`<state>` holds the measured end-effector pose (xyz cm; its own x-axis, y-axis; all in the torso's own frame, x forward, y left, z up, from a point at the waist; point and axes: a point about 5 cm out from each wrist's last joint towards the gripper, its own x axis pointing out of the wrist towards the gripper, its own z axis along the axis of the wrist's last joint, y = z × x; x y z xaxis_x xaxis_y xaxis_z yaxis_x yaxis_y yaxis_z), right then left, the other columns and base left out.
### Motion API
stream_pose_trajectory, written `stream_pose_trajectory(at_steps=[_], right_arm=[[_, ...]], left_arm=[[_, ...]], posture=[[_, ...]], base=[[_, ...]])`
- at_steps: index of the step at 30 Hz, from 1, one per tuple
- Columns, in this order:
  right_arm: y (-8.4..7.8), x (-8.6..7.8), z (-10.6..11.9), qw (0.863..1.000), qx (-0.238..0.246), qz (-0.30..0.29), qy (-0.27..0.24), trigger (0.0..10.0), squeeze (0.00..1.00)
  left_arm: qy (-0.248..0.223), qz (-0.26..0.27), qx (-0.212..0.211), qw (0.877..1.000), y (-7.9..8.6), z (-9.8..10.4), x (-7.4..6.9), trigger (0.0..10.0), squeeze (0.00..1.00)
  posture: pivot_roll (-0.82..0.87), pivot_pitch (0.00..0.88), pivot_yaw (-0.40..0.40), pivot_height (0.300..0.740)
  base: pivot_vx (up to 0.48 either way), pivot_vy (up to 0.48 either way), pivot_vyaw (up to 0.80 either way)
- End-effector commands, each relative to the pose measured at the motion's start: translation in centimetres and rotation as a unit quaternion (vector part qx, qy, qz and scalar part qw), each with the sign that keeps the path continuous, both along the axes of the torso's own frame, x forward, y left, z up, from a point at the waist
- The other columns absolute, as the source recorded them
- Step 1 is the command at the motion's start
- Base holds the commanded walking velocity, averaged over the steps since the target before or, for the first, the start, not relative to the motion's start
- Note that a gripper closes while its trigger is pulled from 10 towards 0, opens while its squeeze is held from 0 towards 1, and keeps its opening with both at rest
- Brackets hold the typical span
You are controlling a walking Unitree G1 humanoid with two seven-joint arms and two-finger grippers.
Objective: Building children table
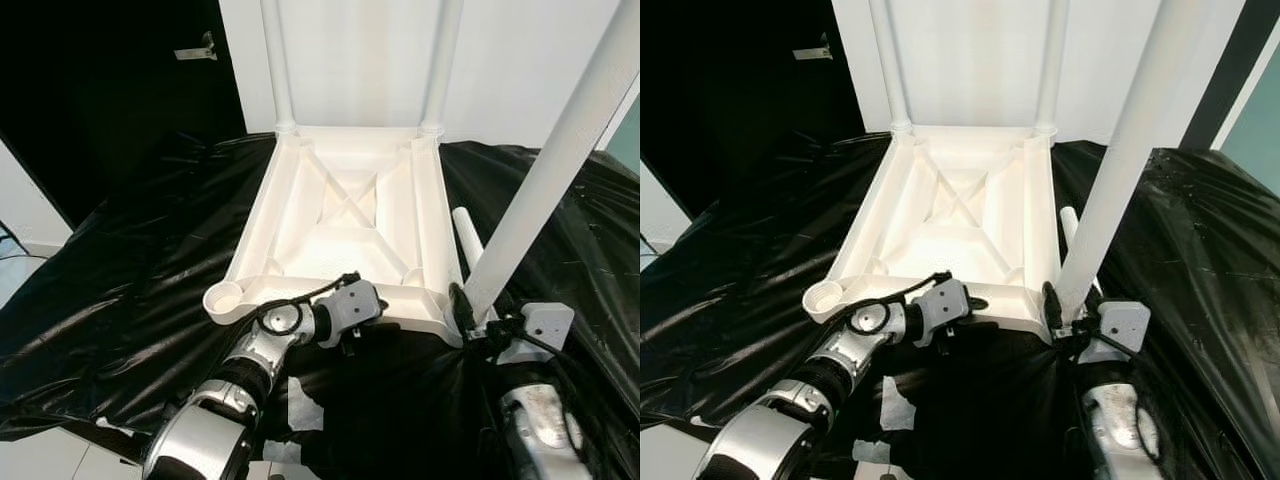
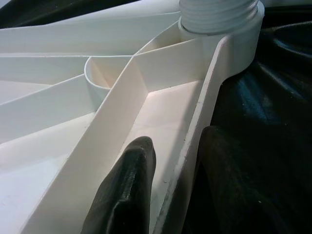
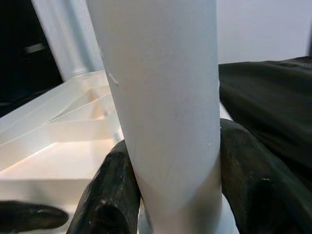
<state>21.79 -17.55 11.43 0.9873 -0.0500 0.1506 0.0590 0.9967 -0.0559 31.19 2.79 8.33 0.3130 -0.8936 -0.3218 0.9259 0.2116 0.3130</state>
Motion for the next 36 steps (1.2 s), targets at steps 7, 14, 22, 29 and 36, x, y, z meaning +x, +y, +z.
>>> stream_pose_trajectory(at_steps=[7, 14, 22, 29, 36], right_arm=[[-0.6, 0.2, -1.8, 0.998, -0.03, -0.01, 0.056, 10.0, 0.0], [-2.1, 1.1, -1.3, 0.995, -0.055, 0.057, 0.057, 10.0, 1.0], [-2.3, 1.2, -0.7, 0.974, -0.104, 0.191, 0.061, 10.0, 0.0], [-4.8, 2.2, 0.7, 0.958, -0.168, 0.223, 0.067, 10.0, 0.0], [-5.3, 2.5, 1.0, 0.945, -0.194, 0.253, 0.075, 3.9, 0.0]], left_arm=[[0.015, 0.084, 0.008, 0.996, 0.7, -2.0, -0.2, 10.0, 0.0], [0.016, 0.088, 0.008, 0.996, 0.7, -2.0, -0.2, 10.0, 0.0], [0.017, 0.086, 0.006, 0.996, 0.5, -2.0, -0.2, 10.0, 0.0], [0.017, 0.083, 0.009, 0.996, 0.6, -2.0, -0.2, 10.0, 0.0], [0.016, 0.081, 0.01, 0.997, 0.6, -1.9, -0.1, 10.0, 0.0]], posture=[[-0.05, 0.0, 0.015, 0.74], [-0.05, 0.0, 0.002, 0.74], [-0.06, 0.0, 0.012, 0.74], [-0.06, 0.0, 0.022, 0.74], [-0.06, 0.0, 0.024, 0.74]], base=[[0.0, 0.0, 0.0], [0.0, 0.0, 0.0], [0.0, 0.0, 0.0], [0.0, 0.0, 0.0], [0.0, 0.0, 0.0]])
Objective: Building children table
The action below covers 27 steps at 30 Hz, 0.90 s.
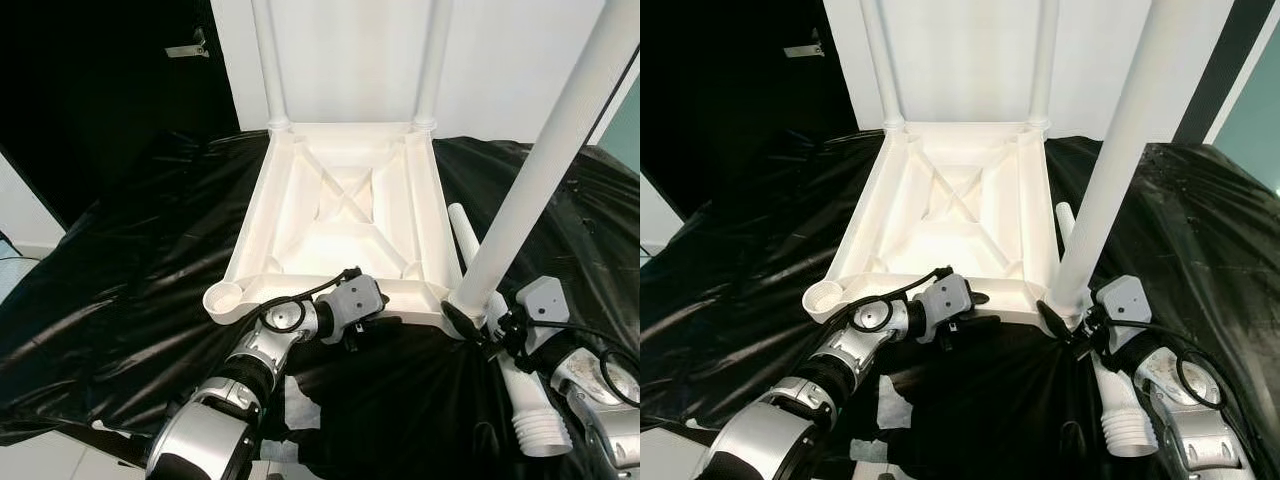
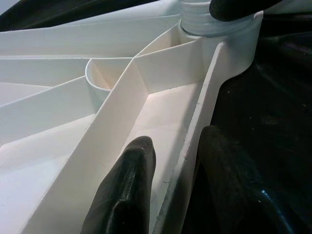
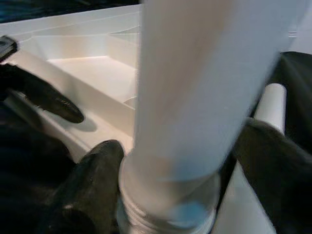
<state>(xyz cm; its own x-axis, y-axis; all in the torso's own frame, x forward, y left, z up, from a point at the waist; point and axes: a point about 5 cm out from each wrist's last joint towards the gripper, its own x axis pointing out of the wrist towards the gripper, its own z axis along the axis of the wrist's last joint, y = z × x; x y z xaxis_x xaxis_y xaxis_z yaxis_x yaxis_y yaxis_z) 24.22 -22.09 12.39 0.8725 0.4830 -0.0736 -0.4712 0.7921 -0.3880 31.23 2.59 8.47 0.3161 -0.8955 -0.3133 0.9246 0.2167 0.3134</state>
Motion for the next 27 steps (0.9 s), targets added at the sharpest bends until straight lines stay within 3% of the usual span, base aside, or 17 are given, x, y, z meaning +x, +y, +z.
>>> stream_pose_trajectory(at_steps=[1, 8, 10, 13, 17, 20, 21, 22, 23, 25, 27], right_arm=[[-0.8, 0.1, 0.0, 1.0, -0.004, -0.003, 0.007, 0.0, 0.0], [-0.6, -0.2, -0.7, 1.0, 0.005, 0.006, 0.028, 0.0, 0.0], [-0.5, -0.3, -0.9, 0.999, 0.02, -0.014, 0.029, 0.0, 0.0], [1.2, -1.8, -2.7, 0.991, 0.082, -0.095, 0.047, 0.0, 0.0], [2.0, -2.4, -3.3, 0.982, 0.106, -0.151, 0.045, 0.0, 0.0], [2.3, -2.5, -3.5, 0.971, 0.122, -0.201, 0.034, 0.0, 0.0], [2.0, -2.5, -3.1, 0.95, 0.133, -0.282, -0.005, 0.0, 0.0], [1.7, -2.4, -2.8, 0.94, 0.133, -0.314, -0.026, 0.0, 0.0], [1.7, -2.4, -2.8, 0.94, 0.133, -0.314, -0.026, 0.0, 0.0], [1.2, -2.2, -2.3, 0.916, 0.139, -0.374, -0.047, 0.0, 0.0], [1.3, -2.2, -2.2, 0.913, 0.14, -0.38, -0.049, 0.0, 0.0]], left_arm=[[0.017, 0.08, 0.014, 0.997, 0.8, -2.0, -0.1, 10.0, 0.0], [0.016, 0.082, 0.017, 0.996, 1.0, -2.1, -0.1, 10.0, 0.0], [0.016, 0.082, 0.017, 0.996, 1.0, -2.1, -0.1, 10.0, 0.0], [0.015, 0.082, 0.016, 0.996, 0.9, -2.0, -0.1, 10.0, 0.0], [0.016, 0.082, 0.016, 0.996, 0.9, -2.0, -0.1, 10.0, 0.0], [0.016, 0.083, 0.016, 0.996, 0.8, -2.1, -0.1, 10.0, 0.0], [0.017, 0.081, 0.015, 0.996, 0.7, -2.1, -0.2, 10.0, 0.0], [0.017, 0.081, 0.015, 0.996, 0.6, -2.2, -0.3, 10.0, 0.0], [0.017, 0.081, 0.015, 0.996, 0.6, -2.2, -0.3, 10.0, 0.0], [0.018, 0.079, 0.015, 0.997, 0.6, -2.2, -0.3, 10.0, 0.0], [0.018, 0.079, 0.015, 0.997, 0.6, -2.2, -0.3, 10.0, 0.0]], posture=[[-0.05, 0.0, 0.026, 0.74], [-0.05, 0.0, 0.026, 0.74], [-0.05, 0.0, 0.027, 0.74], [-0.05, 0.0, 0.021, 0.74], [-0.06, 0.0, 0.021, 0.74], [-0.06, 0.0, 0.021, 0.74], [-0.06, 0.0, 0.021, 0.74], [-0.06, 0.0, 0.021, 0.74], [-0.06, 0.0, 0.021, 0.74], [-0.06, 0.0, 0.025, 0.74], [-0.06, 0.0, 0.025, 0.74]], base=[[0.0, 0.0, 0.0], [0.0, 0.0, 0.0], [0.0, 0.0, 0.0], [0.0, 0.0, 0.0], [0.0, 0.0, 0.0], [0.0, 0.0, 0.0], [0.0, 0.0, 0.0], [0.0, 0.0, 0.0], [0.0, 0.0, 0.0], [0.0, 0.0, 0.0], [0.0, 0.0, 0.0]])
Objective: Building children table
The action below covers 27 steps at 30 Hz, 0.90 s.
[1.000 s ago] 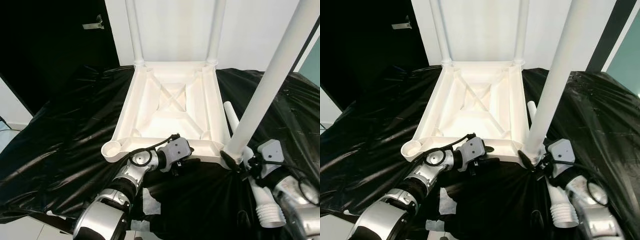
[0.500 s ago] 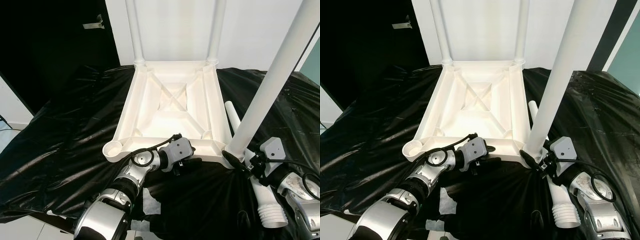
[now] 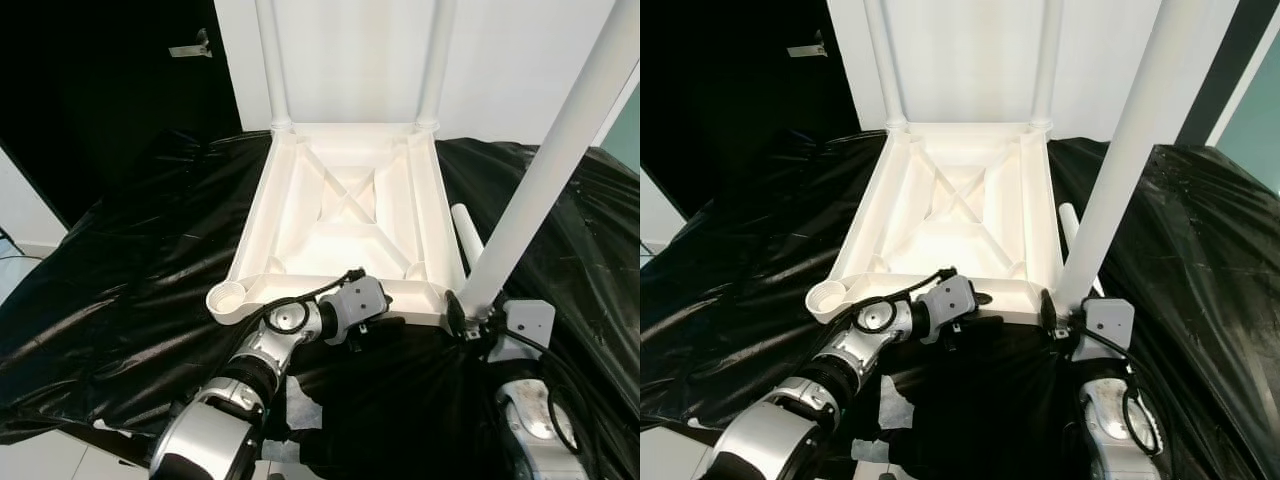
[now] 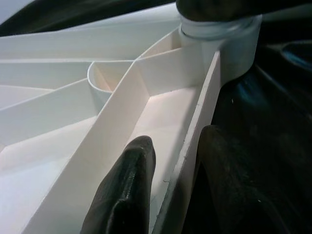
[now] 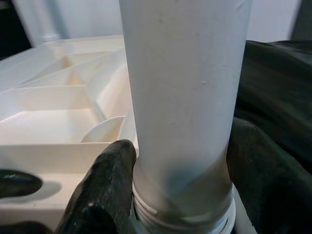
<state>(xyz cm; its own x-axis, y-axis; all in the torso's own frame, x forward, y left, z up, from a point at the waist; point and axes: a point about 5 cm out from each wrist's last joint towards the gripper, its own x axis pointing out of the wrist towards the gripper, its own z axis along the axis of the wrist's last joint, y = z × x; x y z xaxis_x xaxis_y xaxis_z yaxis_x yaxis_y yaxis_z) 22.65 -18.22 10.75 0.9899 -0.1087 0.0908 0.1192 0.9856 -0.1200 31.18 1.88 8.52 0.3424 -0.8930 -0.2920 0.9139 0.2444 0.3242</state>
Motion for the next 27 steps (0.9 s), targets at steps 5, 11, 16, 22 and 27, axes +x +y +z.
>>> stream_pose_trajectory(at_steps=[5, 11, 16, 22, 27], right_arm=[[-0.6, -0.2, -0.8, 0.998, 0.009, -0.047, 0.032, 4.9, 0.0], [0.1, 0.3, -0.1, 1.0, 0.016, 0.002, 0.011, 10.0, 1.0], [-0.7, 1.3, 0.8, 0.996, 0.027, 0.088, 0.007, 10.0, 0.0], [-1.0, 1.4, 1.4, 0.976, 0.009, 0.215, 0.015, 10.0, 0.0], [-2.0, 1.6, 1.7, 0.958, -0.027, 0.283, 0.034, 10.0, 0.0]], left_arm=[[0.026, 0.069, 0.023, 0.997, 1.4, -2.2, -0.1, 10.0, 0.0], [0.026, 0.071, 0.023, 0.997, 1.5, -2.2, -0.2, 10.0, 0.0], [0.028, 0.071, 0.021, 0.997, 1.3, -2.3, -0.2, 10.0, 0.0], [0.028, 0.07, 0.02, 0.997, 1.1, -2.2, -0.2, 10.0, 0.0], [0.028, 0.071, 0.019, 0.997, 1.1, -2.2, -0.2, 10.0, 0.0]], posture=[[-0.05, 0.0, 0.019, 0.74], [-0.05, 0.0, 0.015, 0.74], [-0.06, 0.0, 0.014, 0.74], [-0.06, 0.0, 0.012, 0.74], [-0.07, 0.0, 0.013, 0.74]], base=[[0.0, 0.0, 0.0], [0.0, 0.0, 0.0], [0.0, 0.0, 0.0], [0.0, 0.0, 0.0], [0.0, 0.0, 0.0]])
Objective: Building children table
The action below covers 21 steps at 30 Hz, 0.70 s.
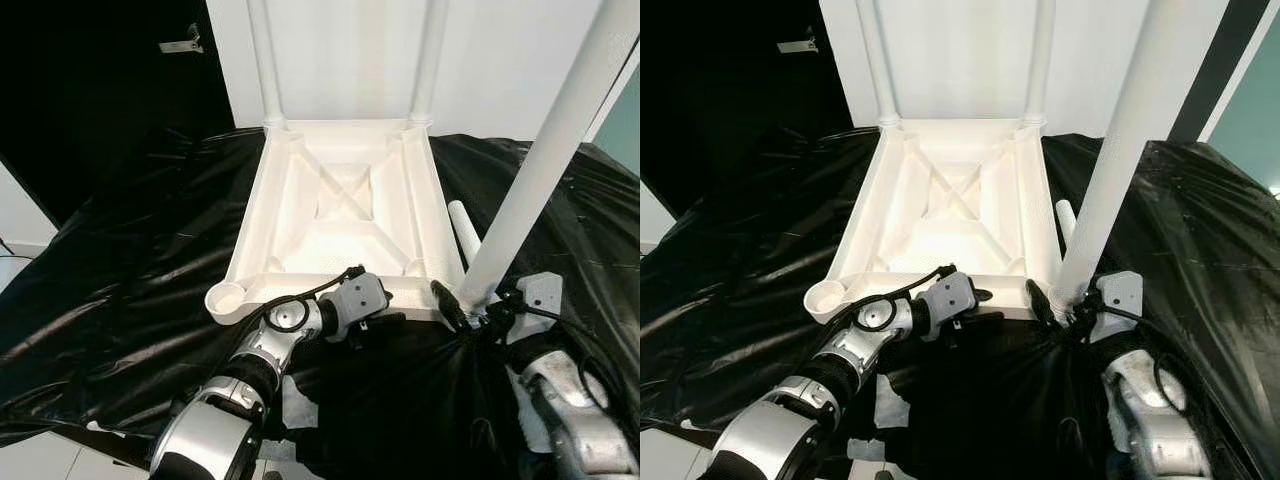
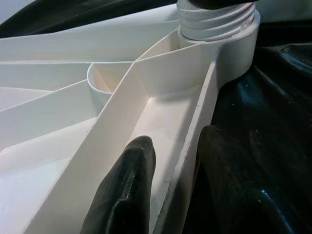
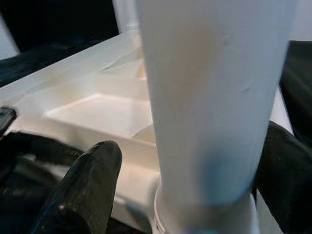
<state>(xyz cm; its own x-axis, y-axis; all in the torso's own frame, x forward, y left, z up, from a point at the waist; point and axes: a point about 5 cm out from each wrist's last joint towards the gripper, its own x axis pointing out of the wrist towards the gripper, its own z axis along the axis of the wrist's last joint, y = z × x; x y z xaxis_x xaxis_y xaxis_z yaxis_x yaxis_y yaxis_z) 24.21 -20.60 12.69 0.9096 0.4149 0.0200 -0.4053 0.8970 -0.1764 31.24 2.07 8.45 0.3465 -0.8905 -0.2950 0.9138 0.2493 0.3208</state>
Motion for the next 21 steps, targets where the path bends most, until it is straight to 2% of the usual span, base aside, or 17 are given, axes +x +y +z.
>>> stream_pose_trajectory(at_steps=[1, 2, 3, 10, 17, 20, 21], right_arm=[[0.3, 0.0, -0.2, 1.0, 0.006, 0.02, 0.006, 10.0, 0.0], [-0.4, 0.2, -0.3, 0.999, 0.001, 0.04, 0.032, 4.6, 0.0], [-0.7, 0.2, -0.2, 0.998, 0.005, 0.044, 0.04, 0.0, 0.0], [-1.3, 0.1, 0.3, 0.997, 0.005, 0.062, 0.047, 0.0, 0.0], [-2.2, -0.5, 0.0, 0.995, 0.021, 0.065, 0.075, 0.0, 0.0], [-1.9, -0.7, -0.2, 0.994, 0.035, 0.065, 0.085, 0.0, 0.0], [-1.5, -0.7, -0.5, 0.994, 0.05, 0.042, 0.082, 0.0, 0.0]], left_arm=[[0.026, 0.068, 0.018, 0.997, 0.9, -2.2, -0.3, 10.0, 0.0], [0.026, 0.068, 0.019, 0.997, 0.9, -2.2, -0.3, 10.0, 0.0], [0.026, 0.069, 0.019, 0.997, 1.0, -2.2, -0.3, 10.0, 0.0], [0.025, 0.074, 0.019, 0.997, 1.3, -2.2, -0.2, 10.0, 0.0], [0.026, 0.075, 0.02, 0.997, 1.6, -2.3, -0.2, 10.0, 0.0], [0.026, 0.074, 0.021, 0.997, 1.6, -2.2, -0.2, 10.0, 0.0], [0.026, 0.073, 0.021, 0.997, 1.6, -2.2, -0.1, 10.0, 0.0]], posture=[[-0.07, 0.0, 0.013, 0.74], [-0.06, 0.0, 0.012, 0.74], [-0.06, 0.0, 0.01, 0.74], [-0.06, 0.0, 0.011, 0.74], [-0.05, 0.0, 0.018, 0.74], [-0.05, 0.0, 0.023, 0.74], [-0.05, 0.0, 0.024, 0.74]], base=[[0.0, 0.0, 0.0], [0.0, 0.0, 0.0], [0.0, 0.0, 0.0], [0.0, 0.0, 0.0], [0.0, 0.0, 0.0], [0.0, 0.0, 0.0], [0.0, 0.0, 0.0]])
